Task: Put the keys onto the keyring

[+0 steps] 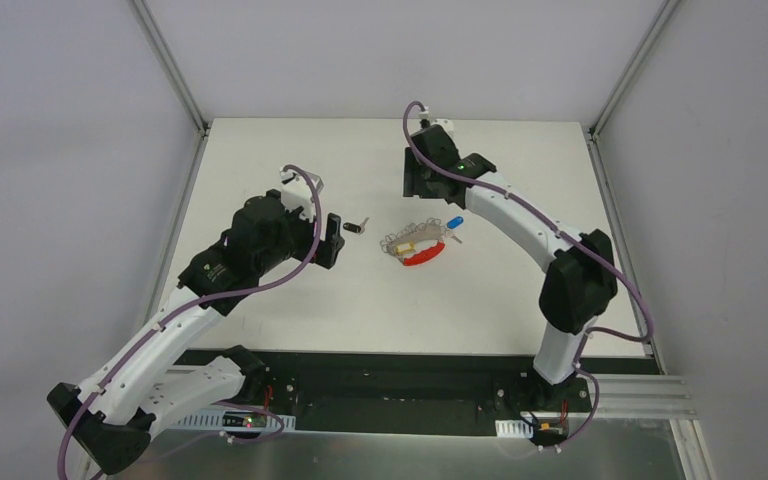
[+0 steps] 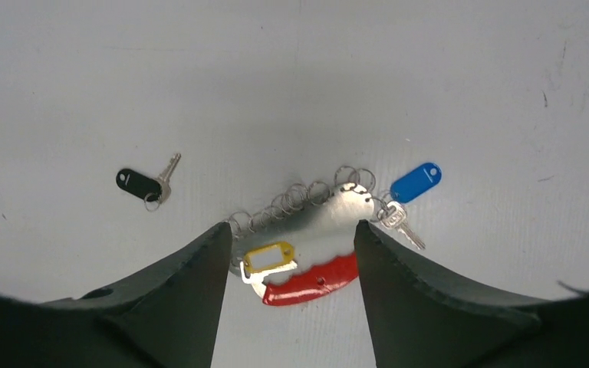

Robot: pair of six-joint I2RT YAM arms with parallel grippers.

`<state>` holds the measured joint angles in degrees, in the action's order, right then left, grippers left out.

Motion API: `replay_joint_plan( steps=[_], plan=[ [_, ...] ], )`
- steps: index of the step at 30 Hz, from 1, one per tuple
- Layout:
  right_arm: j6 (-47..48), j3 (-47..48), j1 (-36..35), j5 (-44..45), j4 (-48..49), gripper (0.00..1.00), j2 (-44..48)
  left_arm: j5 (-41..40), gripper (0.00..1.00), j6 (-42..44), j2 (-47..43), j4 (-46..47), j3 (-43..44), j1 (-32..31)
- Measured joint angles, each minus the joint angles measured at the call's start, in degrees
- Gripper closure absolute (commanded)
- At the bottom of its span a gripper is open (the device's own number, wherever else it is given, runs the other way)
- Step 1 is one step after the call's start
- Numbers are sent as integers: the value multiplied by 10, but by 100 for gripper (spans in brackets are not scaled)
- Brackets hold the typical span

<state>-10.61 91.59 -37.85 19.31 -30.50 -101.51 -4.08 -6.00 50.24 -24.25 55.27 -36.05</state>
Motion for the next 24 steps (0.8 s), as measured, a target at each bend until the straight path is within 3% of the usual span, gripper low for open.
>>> replay_joint_plan(
  steps=[5, 24],
  plan=[
    [-16, 70, 5, -6, -11, 43, -78, -7, 1, 0, -7, 0, 0, 0],
    [-90, 131, 16, -38, -55, 55, -221, -10, 1, 1, -9, 0, -8, 0]
  ],
)
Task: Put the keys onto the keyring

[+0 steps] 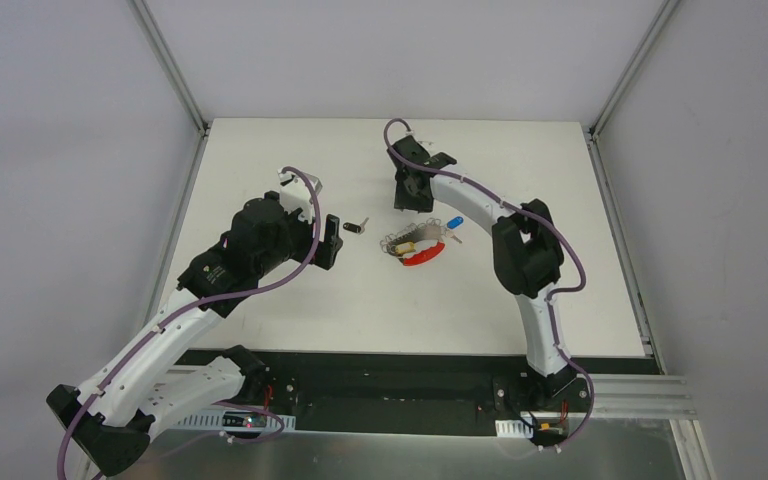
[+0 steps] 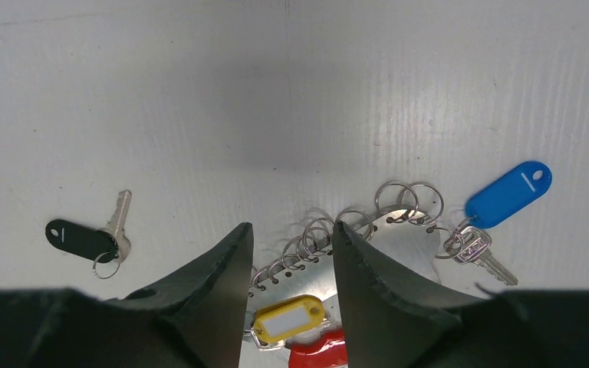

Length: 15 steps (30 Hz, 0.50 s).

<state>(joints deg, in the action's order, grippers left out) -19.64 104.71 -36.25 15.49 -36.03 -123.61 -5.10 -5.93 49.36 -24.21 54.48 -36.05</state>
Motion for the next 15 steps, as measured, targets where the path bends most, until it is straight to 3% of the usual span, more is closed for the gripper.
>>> replay_joint_plan(
  steps=[15],
  plan=[
    [-22, 1, 0, 1, -24, 64, -23, 0, 1, 0, 0, 0, 0, 0]
  ],
)
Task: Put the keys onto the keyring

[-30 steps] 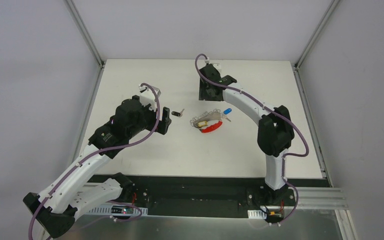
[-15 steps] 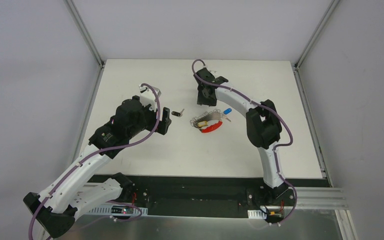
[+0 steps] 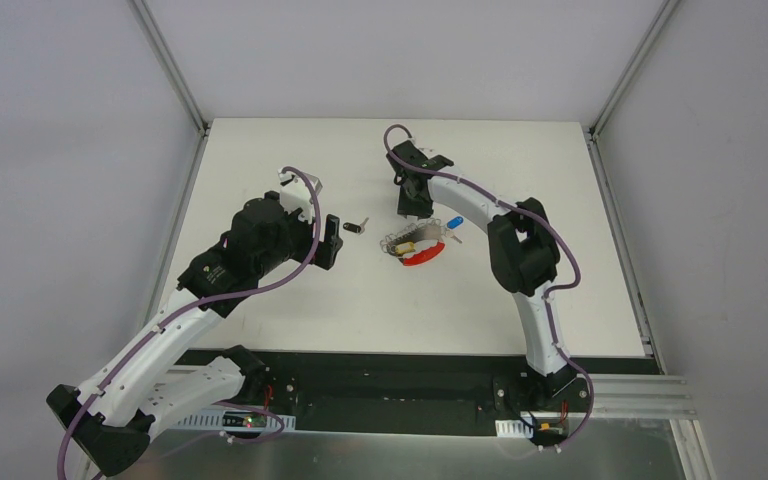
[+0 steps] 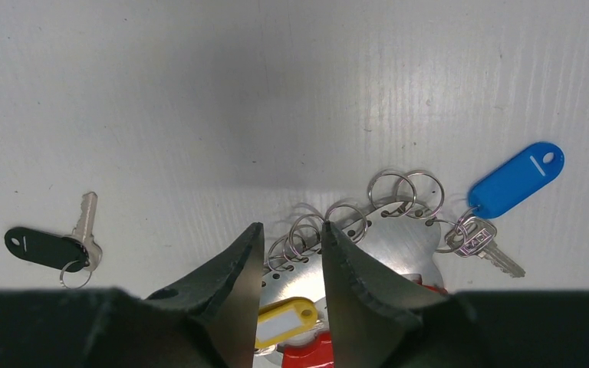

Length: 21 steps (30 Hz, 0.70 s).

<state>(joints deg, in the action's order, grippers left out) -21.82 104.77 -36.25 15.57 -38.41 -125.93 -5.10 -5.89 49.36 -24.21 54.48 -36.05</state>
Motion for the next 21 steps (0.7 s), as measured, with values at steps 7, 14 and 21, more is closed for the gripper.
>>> replay_joint_plan(
  steps=[7, 14, 21],
  plan=[
    [-3, 0, 0, 0, 0, 65, -7, 0, 1, 0, 0, 0, 0, 0],
    [-2, 0, 0, 0, -2, 71, -21, 0, 1, 2, 0, 0, 0, 0],
    [-4, 0, 0, 2, -8, 82, -29, 0, 1, 4, 0, 0, 0, 0]
  ],
)
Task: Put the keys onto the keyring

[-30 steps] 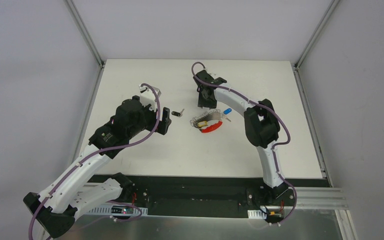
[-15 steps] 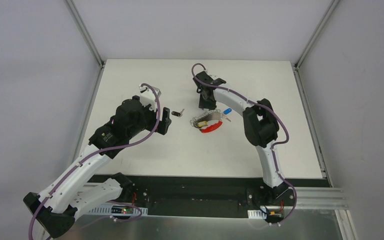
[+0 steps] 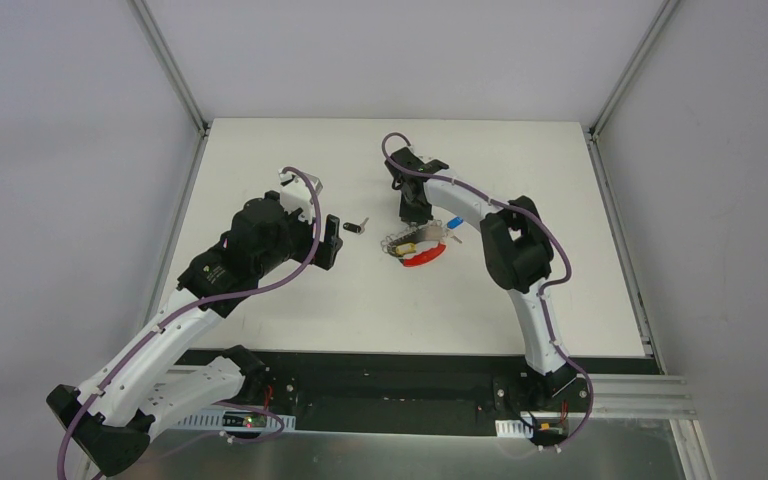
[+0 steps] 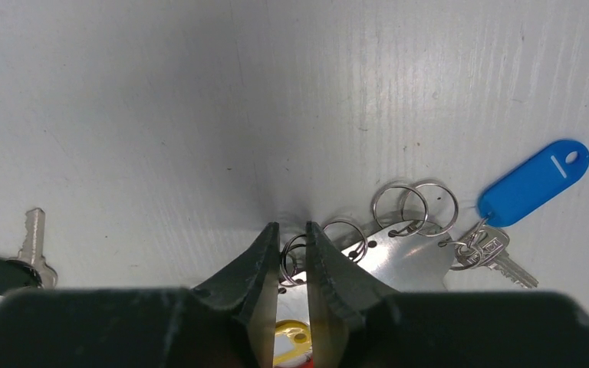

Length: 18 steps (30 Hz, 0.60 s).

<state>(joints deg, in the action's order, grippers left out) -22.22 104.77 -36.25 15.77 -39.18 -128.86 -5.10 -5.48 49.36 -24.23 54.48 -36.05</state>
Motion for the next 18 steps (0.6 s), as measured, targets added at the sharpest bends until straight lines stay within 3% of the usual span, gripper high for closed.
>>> replay_joint_plan(
  steps=[6, 18],
  plan=[
    [-1, 0, 0, 3, -1, 84, 0, 0, 1, 0, 0, 0, 0, 0],
    [-7, -9, -1, 28, 2, 99, 7, 0, 1, 0, 0, 0, 0, 0]
  ],
)
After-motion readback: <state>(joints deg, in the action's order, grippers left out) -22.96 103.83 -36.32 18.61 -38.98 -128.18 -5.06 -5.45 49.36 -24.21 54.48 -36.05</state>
